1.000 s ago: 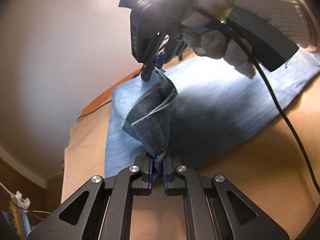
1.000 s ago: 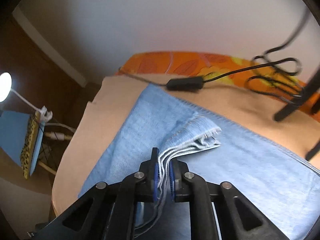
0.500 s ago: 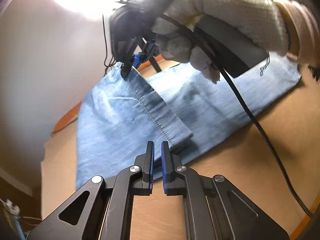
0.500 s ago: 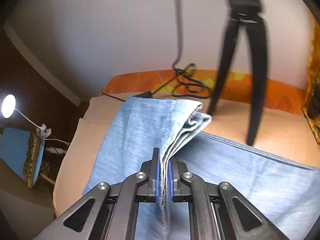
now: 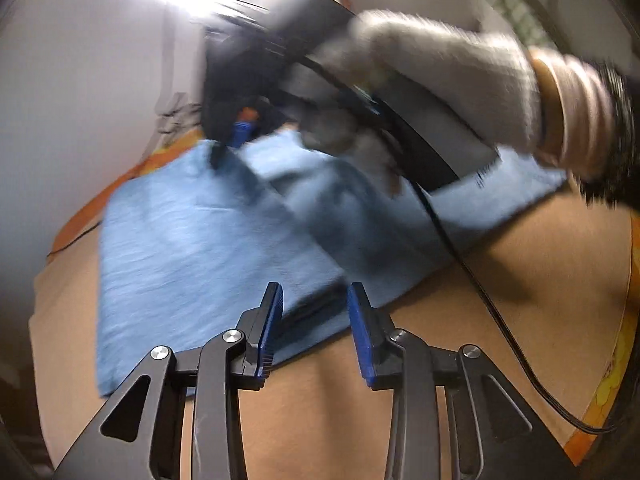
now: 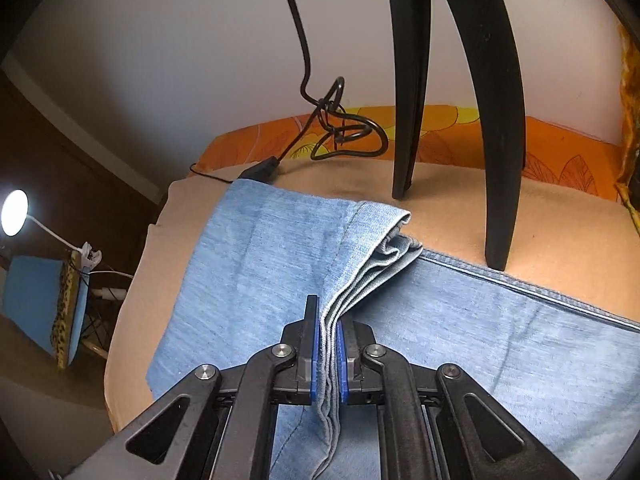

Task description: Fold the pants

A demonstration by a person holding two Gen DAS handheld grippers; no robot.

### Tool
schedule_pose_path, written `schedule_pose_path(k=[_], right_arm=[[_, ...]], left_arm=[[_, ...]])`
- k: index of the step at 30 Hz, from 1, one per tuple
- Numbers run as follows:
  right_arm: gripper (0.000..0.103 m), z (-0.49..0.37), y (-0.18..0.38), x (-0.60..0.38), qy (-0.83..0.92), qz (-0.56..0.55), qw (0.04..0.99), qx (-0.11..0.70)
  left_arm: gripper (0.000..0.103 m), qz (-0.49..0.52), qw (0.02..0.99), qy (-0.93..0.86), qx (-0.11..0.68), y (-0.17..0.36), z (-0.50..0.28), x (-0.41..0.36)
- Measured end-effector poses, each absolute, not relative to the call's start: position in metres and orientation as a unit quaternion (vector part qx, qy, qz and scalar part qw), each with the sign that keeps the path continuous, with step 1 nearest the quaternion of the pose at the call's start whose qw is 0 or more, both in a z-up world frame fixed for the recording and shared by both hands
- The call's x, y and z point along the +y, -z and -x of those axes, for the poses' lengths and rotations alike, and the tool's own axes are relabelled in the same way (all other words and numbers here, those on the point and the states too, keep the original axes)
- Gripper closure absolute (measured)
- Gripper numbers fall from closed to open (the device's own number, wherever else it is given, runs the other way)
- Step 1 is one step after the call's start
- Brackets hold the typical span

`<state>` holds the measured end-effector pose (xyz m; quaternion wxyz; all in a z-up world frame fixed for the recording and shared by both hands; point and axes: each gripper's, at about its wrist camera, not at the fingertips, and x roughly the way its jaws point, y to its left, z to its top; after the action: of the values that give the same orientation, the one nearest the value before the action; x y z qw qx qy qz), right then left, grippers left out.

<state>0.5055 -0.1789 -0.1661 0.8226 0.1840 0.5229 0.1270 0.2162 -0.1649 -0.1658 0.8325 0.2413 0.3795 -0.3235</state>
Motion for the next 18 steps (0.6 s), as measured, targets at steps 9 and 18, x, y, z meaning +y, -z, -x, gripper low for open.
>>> schedule_pose_path(k=[9,18], right_arm=[[0.098,-0.505,0.172,-0.181,-0.132,-0.183,0.821,0.525],[0.098,-0.506,0.175,-0.183,-0.129,-0.185,0.820,0.527]], left_arm=[[0.064,-0.309,0.816,0.309,0.378,0.185,-0.229,-0.181],[0.087,-0.247,0.819,0.330,0.399,0.186,-0.253,-0.168]])
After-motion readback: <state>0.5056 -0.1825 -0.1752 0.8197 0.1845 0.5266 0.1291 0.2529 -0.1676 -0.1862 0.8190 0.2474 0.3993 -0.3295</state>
